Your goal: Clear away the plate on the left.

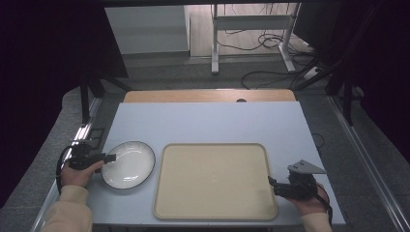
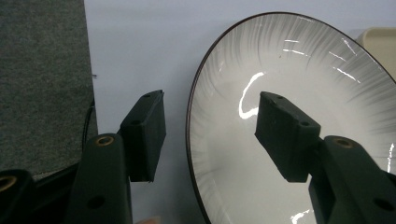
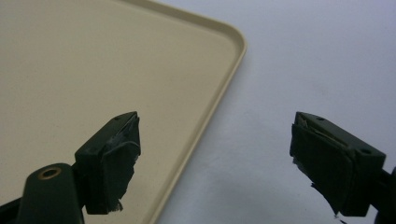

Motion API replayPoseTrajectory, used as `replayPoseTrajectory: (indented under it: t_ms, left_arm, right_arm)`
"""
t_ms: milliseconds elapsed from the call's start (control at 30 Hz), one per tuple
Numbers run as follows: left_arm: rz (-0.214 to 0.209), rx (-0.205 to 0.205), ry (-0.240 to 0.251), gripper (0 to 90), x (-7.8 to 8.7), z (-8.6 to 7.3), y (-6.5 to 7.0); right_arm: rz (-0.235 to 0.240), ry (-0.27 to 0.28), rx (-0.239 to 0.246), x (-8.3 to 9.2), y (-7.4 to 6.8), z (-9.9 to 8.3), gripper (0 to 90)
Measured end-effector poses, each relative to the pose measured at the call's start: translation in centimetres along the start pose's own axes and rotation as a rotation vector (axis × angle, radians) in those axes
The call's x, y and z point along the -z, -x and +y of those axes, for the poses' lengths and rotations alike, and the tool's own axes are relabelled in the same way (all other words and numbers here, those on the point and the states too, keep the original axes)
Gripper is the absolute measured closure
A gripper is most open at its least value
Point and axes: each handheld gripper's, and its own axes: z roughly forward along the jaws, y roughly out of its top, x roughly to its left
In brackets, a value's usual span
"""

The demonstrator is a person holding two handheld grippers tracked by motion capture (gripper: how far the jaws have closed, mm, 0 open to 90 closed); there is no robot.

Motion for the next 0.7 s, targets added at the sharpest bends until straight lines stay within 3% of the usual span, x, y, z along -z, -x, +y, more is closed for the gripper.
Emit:
replayPoseTrajectory:
  t_ms: [533,700]
  left_arm:
    - [-0.063,0.035,-0.027,53.0,-0.77,-0.33,-0.36]
    - [-0.055,0.031,-0.036,54.7,-1.08,-0.29,-0.14]
  right_arm:
    - [0.0,-0.01,0.0,-0.11,0.0,-0.06,16.6]
    - [-0.002,-0.01,-0.002,-0.11,0.03,-0.07,16.6]
